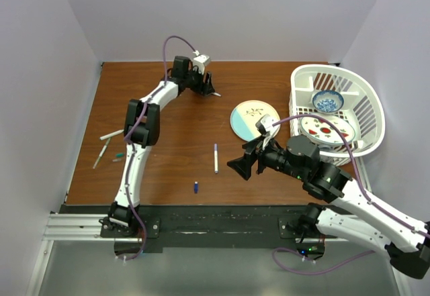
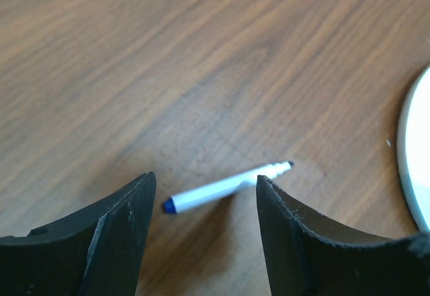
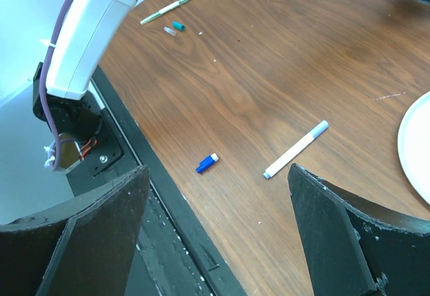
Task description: Insert the pens into the pen caps
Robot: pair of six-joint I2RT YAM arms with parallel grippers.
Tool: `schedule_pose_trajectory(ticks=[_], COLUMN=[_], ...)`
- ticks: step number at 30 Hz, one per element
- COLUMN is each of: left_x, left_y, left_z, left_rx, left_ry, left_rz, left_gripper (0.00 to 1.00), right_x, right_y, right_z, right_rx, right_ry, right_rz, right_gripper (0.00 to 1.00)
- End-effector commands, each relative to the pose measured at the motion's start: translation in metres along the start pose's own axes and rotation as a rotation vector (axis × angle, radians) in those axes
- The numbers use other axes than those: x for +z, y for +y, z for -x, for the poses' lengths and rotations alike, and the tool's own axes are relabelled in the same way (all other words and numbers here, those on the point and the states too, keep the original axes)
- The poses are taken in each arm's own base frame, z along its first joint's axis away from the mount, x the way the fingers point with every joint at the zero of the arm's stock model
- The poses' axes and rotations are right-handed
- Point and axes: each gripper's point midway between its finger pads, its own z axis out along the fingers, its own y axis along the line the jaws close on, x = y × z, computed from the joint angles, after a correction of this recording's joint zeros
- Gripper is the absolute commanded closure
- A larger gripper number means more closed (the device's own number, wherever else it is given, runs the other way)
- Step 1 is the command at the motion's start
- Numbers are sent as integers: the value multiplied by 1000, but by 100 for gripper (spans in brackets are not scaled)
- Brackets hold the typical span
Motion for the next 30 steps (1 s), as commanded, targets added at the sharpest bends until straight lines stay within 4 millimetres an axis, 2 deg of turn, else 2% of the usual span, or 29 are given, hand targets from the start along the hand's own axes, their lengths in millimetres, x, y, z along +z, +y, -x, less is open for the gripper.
schedule_pose_trajectory(ticks=[1,2,3,5,6,8,9,10,12,13,15,18,22,23,24,25,26,27,28,29,30], left_x=[-23,-30,-32,-38,-39,-39,-40,-36,-35,-32,-32,-30,-33,-36,-37,-42,-46,-49,-57,-60,-65], left_y=[-22,-25,-23,-25,-24,-31,-28,-37,-37,-44,-42,-47,-57,-59,-63,-65,-66,-69,-74,-79,-82], left_z=[-10,-4,-16,-17,-28,-34,-40,-44,-52,-53,-54,-62,-75,-81,-83,-79,-86,-86,-73,-80,-76], left_rx=[10,21,10,19,12,41,53,83,114,135,150,159,165,160,153,152,143,122,119,104,69], left_ry=[52,44,68,78,102,131,152,169,195,199,193,215,240,247,247,233,234,221,186,180,160], left_rz=[-61,-52,-36,-19,-8,12,51,53,120,130,172,176,171,175,175,182,189,190,188,180,185], left_gripper=[36,36,37,39,40,42,43,44,46,48,50,60,78,82,90,94,98,100,100,100,100], right_x=[-12,-16,-19,-26,-29,-33,-37,-38,-41,-42,-44,-46,-48,-48,-48,-46,-45,-43,-42,-37,-35], right_y=[8,10,10,9,9,11,12,13,14,14,16,18,17,17,17,17,17,17,17,14,12], right_z=[33,35,38,42,44,46,48,48,49,49,49,50,51,52,53,53,51,50,52,48,48], right_rx=[-14,-16,-18,-20,-19,-10,-5,0,10,14,26,31,33,35,42,47,54,73,84,97,121], right_ry=[-99,-111,-120,-140,-148,-158,-170,-175,-185,-186,-188,-187,-194,-197,-203,-202,-199,-199,-206,-196,-198], right_rz=[15,20,17,10,8,12,16,20,25,26,33,41,34,33,32,36,36,35,35,18,10], right_gripper=[12,12,12,12,12,12,12,12,12,12,12,12,12,12,12,12,13,13,13,13,13])
